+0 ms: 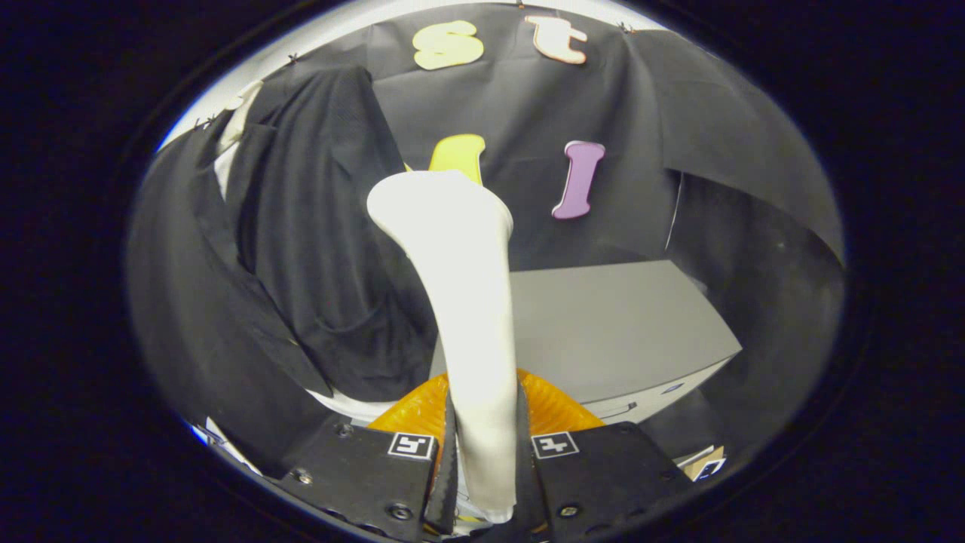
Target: Iron the clothes twice with a garment steamer, once on the left side and once on the right side.
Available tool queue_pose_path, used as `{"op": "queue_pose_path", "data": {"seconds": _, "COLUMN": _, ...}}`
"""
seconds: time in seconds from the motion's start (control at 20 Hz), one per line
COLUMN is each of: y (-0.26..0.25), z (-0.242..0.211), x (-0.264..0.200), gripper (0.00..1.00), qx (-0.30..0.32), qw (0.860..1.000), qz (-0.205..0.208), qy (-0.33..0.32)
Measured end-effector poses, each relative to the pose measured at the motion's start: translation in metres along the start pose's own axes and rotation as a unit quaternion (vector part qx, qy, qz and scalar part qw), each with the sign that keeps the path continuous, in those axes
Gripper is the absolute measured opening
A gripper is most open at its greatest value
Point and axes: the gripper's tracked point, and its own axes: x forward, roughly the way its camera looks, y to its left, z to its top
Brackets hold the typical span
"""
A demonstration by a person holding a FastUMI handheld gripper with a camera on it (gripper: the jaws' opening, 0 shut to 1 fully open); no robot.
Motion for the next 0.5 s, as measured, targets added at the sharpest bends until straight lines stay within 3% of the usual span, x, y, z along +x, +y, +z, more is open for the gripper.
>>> {"op": "queue_pose_path", "data": {"seconds": 0.3, "y": 0.069, "z": 0.049, "x": -0.045, "gripper": 0.34, "qx": -0.028, "qw": 0.995, "qz": -0.009, "qy": -0.094}}
{"op": "queue_pose_path", "data": {"seconds": 0.5, "y": 0.116, "z": 0.097, "x": -0.056, "gripper": 0.34, "qx": -0.057, "qw": 0.983, "qz": -0.015, "qy": -0.173}}
